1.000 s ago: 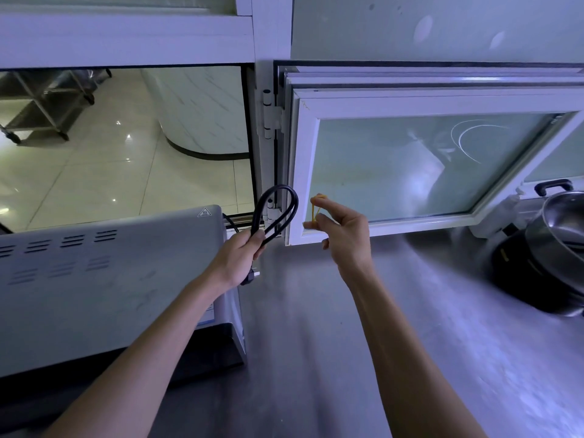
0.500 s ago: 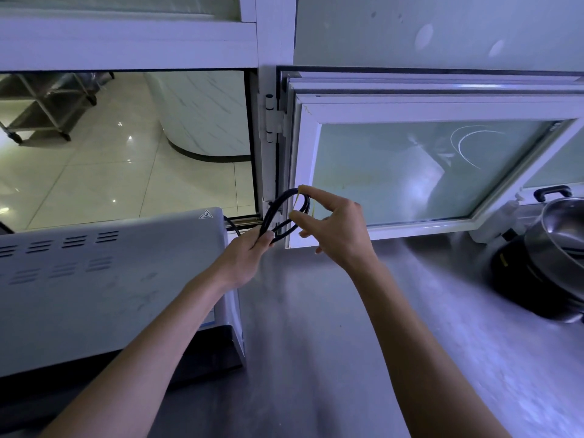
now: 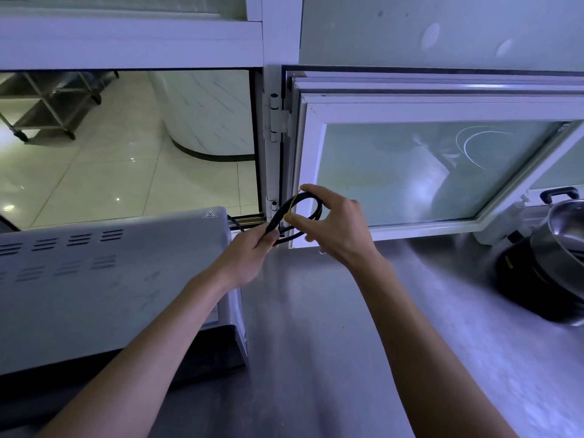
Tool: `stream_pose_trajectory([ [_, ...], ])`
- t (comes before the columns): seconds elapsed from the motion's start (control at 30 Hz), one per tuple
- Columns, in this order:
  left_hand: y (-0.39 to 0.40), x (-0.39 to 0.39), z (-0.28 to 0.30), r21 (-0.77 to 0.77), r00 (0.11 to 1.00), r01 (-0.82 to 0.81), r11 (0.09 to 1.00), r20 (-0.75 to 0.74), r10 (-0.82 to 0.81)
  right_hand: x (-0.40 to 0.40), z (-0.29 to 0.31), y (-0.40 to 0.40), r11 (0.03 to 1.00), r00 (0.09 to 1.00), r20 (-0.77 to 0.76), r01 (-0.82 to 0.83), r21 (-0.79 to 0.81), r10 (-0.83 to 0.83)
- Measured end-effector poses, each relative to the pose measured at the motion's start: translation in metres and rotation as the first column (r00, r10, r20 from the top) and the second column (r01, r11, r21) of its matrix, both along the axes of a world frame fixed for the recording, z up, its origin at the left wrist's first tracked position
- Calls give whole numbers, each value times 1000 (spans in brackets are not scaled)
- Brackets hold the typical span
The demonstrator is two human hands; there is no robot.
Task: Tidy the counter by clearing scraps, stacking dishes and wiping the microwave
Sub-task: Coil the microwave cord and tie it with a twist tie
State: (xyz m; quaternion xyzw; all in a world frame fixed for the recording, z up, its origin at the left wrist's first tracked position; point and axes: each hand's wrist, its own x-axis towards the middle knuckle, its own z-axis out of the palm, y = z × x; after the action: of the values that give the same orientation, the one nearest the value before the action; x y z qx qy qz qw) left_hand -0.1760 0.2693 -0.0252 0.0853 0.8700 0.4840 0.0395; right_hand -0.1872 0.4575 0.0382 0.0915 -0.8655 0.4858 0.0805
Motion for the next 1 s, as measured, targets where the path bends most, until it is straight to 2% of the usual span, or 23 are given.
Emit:
stream_pose_trajectory([
  [0.2, -5, -2, 2, 167, 998, 39, 985, 45, -47, 1, 6, -1, 962, 981, 163, -60, -265, 106],
  [0.3, -7, -3, 2, 224, 995, 44, 974, 75, -62, -1, 1, -3, 935, 963, 219, -76, -347, 159],
  [0.67, -10, -2, 1, 169, 994, 92, 981, 50, -101, -10, -15, -11, 904, 921, 308, -94, -418, 238],
  [0.77, -6, 1, 6, 88, 995, 95, 992, -19, -94, -12, -18, -11, 910, 918, 330, -70, -409, 219],
  [0.9, -6, 5, 5, 59, 990, 124, 990, 54, -128, -14, -21, -9, 929, 923, 333, -62, -365, 193],
  [1.0, -9, 5, 3, -77, 982, 187, 979, 53, -183, -16, -20, -7, 937, 931, 320, -60, -344, 177],
])
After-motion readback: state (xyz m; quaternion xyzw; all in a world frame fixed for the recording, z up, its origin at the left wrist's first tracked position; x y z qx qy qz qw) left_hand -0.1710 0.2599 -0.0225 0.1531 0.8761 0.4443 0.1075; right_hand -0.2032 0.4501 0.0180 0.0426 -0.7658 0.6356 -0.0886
